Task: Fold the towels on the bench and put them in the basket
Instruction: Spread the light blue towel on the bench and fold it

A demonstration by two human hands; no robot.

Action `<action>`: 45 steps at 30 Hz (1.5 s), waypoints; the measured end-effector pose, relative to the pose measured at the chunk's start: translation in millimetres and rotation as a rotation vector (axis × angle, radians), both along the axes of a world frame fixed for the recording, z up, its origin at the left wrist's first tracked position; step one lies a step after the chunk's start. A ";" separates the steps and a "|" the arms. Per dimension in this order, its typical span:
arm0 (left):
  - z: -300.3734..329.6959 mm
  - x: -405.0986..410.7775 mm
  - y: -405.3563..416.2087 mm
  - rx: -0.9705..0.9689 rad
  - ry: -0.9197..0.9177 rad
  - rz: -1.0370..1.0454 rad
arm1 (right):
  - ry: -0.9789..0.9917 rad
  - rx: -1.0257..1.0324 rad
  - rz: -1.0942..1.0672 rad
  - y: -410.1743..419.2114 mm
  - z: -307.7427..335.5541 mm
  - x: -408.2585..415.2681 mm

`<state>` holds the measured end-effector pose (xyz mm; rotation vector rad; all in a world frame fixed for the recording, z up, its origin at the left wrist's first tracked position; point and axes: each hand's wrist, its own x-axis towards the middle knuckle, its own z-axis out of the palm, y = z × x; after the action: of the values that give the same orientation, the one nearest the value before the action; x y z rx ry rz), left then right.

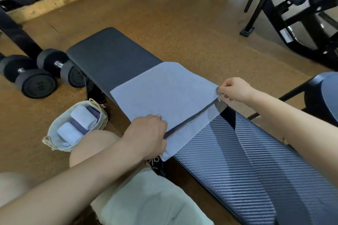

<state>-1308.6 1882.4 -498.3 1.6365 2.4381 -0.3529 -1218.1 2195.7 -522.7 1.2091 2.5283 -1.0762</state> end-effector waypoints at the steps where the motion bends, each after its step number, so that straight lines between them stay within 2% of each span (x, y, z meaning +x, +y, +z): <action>1: 1.9 3.2 0.3 -0.011 -0.005 -0.010 | -0.052 0.032 0.030 0.0 -1.0 3.3; 4: -13.6 20.5 -2.2 -0.056 -0.029 -0.065 | -0.223 0.153 0.129 -2.5 -14.8 10.0; 6: -28.4 31.6 -3.1 -0.038 -0.039 -0.118 | -0.257 0.159 0.142 -5.2 -23.9 12.4; 10: -56.9 46.2 -8.8 -0.018 -0.004 -0.176 | -0.207 0.134 0.091 -9.3 -24.5 11.7; 16: -58.3 38.5 -7.3 0.042 0.093 -0.063 | -0.180 0.090 0.040 -13.6 -18.3 6.8; 23: -52.2 38.0 4.4 -0.042 0.130 -0.037 | -0.142 -0.054 -0.059 -14.9 -14.1 1.0; 26: -46.4 35.6 4.9 0.017 0.114 -0.066 | -0.093 -0.181 -0.123 -10.4 -10.9 1.5; 28: -45.8 35.3 1.5 0.035 0.096 -0.158 | -0.079 -0.215 -0.148 -9.0 -11.3 2.6; 30: -51.2 35.7 -2.7 -0.009 0.073 -0.260 | -0.069 -0.217 -0.159 -9.3 -13.0 3.4; 34: -59.3 35.9 -2.2 -0.095 0.121 -0.326 | -0.071 -0.215 -0.184 -10.8 -17.5 4.8; 36: -59.6 43.9 -0.8 -0.048 0.083 -0.269 | -0.056 -0.223 -0.214 -11.3 -18.9 6.9; 38: -57.7 51.7 1.6 0.015 0.134 -0.237 | -0.027 -0.235 -0.244 -10.7 -20.0 9.2; 42: -59.0 58.5 -0.7 0.030 0.101 -0.160 | 0.004 -0.270 -0.290 -10.2 -17.9 12.1; 45: -56.0 56.4 -5.4 0.027 0.116 -0.183 | 0.091 -0.342 -0.367 -11.1 -15.0 11.6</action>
<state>-1252.2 1877.0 -554.2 1.9075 2.3889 -0.4559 -1206.4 2184.6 -537.6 1.5803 2.1017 -1.5964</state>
